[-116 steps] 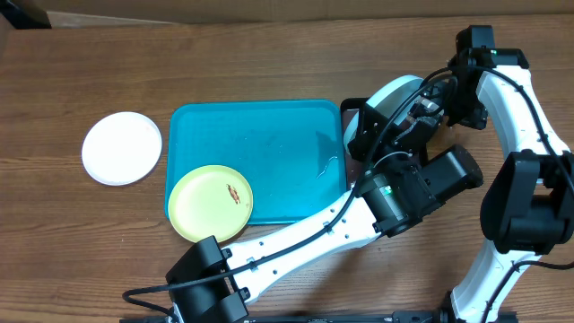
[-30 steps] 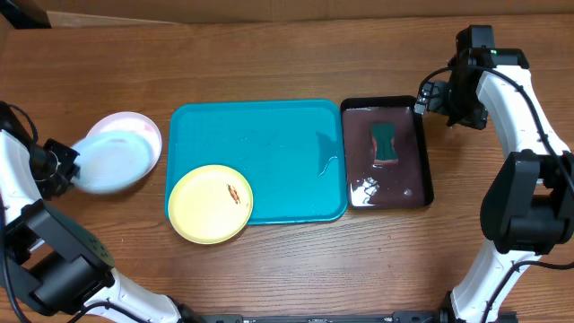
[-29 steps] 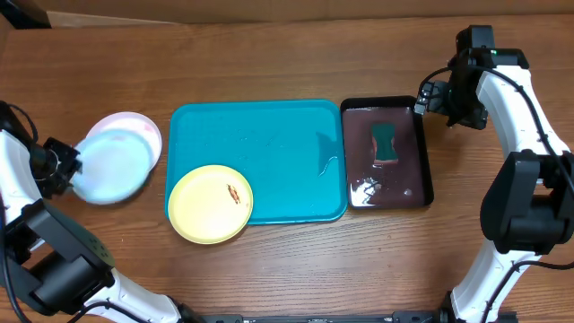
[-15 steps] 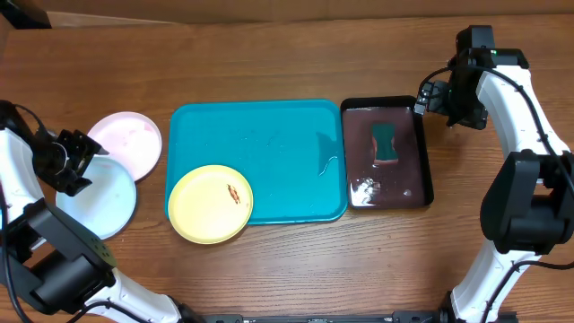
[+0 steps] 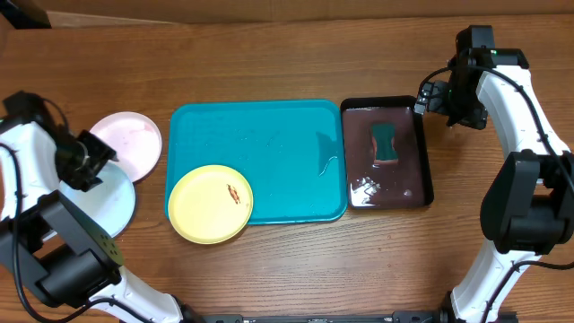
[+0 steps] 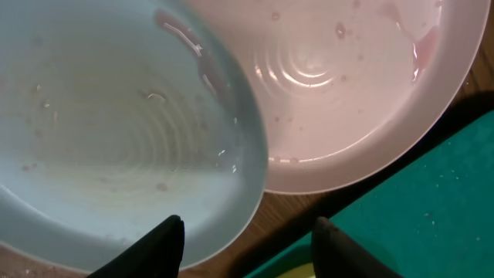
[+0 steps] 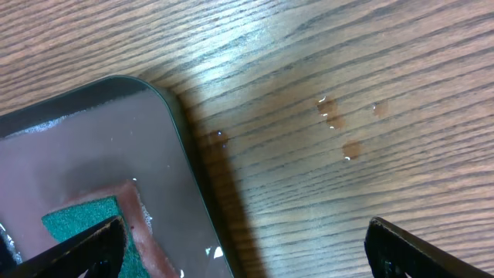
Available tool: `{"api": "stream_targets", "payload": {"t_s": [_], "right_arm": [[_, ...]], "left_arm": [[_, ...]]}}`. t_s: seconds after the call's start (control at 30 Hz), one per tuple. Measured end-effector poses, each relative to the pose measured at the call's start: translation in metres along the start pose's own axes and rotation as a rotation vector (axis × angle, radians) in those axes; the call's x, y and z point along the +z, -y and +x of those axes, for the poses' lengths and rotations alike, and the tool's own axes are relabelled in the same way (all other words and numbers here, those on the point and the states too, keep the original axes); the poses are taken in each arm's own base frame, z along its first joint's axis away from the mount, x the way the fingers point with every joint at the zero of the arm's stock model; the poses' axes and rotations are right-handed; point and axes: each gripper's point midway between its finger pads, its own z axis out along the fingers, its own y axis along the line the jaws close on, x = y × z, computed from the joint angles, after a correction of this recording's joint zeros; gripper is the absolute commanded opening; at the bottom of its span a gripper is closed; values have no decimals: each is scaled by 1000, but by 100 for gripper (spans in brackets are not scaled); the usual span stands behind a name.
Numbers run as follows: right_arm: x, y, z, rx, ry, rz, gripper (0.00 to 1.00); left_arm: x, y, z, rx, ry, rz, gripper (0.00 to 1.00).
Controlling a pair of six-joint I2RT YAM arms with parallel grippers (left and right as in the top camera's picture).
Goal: Clean dirty plates on tray and stack at the side
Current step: 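Open left gripper and release the light blue plate on the pink plate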
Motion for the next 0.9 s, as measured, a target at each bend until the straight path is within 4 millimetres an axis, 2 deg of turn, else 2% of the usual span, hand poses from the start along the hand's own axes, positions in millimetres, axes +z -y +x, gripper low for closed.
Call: {"api": "stream_targets", "payload": {"t_s": [0.2, 0.47, 0.9], "right_arm": [[0, 0, 0, 0, 1, -1, 100], [0, 0, 0, 0, 0, 0, 100], [0, 0, 0, 0, 0, 0, 100]], "left_arm": [[23, 10, 5, 49, 41, -53, 49], [37, 2, 3, 15, 75, -88, 26], [40, 1, 0, 2, 91, -87, 22]]}}
